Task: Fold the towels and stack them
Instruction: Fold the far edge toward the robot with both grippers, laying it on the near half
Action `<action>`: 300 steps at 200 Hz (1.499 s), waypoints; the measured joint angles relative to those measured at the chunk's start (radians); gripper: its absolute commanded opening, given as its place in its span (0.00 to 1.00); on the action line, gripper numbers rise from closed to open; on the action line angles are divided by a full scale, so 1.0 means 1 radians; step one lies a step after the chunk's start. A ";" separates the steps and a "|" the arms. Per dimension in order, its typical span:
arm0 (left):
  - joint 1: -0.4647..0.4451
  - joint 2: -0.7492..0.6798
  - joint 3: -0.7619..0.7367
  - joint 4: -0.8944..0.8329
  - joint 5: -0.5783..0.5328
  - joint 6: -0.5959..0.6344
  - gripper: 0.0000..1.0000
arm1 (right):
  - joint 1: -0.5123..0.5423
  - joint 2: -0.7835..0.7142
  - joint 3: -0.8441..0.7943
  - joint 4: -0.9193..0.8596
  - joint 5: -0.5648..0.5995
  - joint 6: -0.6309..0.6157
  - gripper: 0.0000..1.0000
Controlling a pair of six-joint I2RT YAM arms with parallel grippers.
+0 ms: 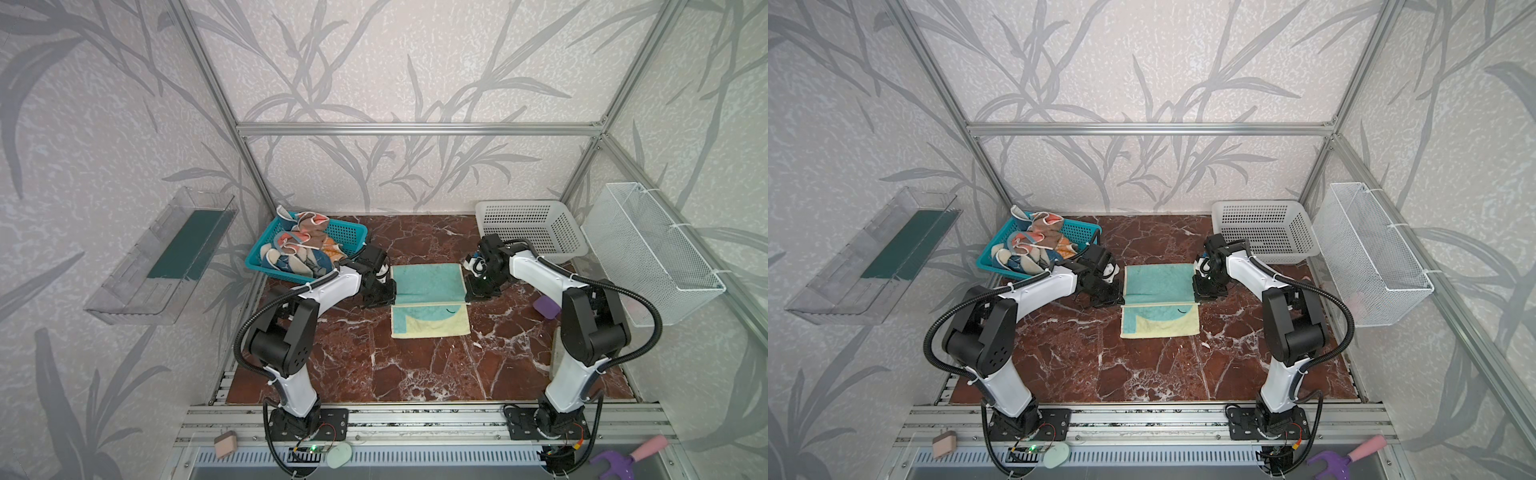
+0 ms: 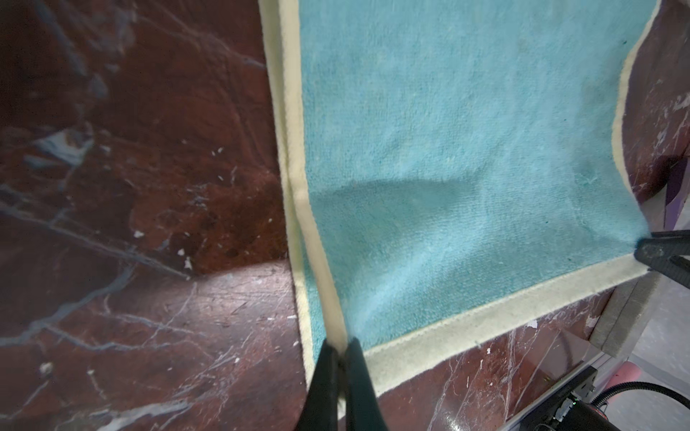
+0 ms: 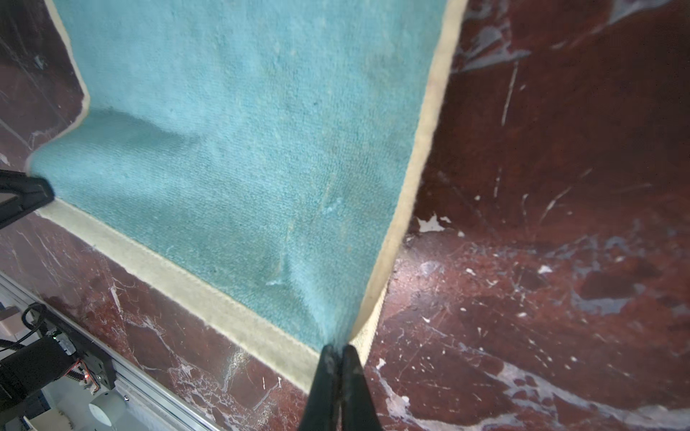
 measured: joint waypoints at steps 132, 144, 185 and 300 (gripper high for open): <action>-0.077 -0.123 -0.315 0.120 0.035 -0.087 0.00 | 0.064 -0.119 -0.333 0.144 -0.014 0.096 0.00; -0.076 -0.124 -0.320 0.127 0.034 -0.096 0.00 | 0.065 -0.120 -0.332 0.154 -0.013 0.099 0.00; -0.076 -0.161 -0.261 0.085 0.001 -0.093 0.00 | 0.064 -0.154 -0.296 0.121 0.007 0.098 0.00; -0.220 -0.242 -0.397 0.142 -0.055 -0.202 0.00 | 0.063 -0.220 -0.408 0.077 -0.003 0.081 0.00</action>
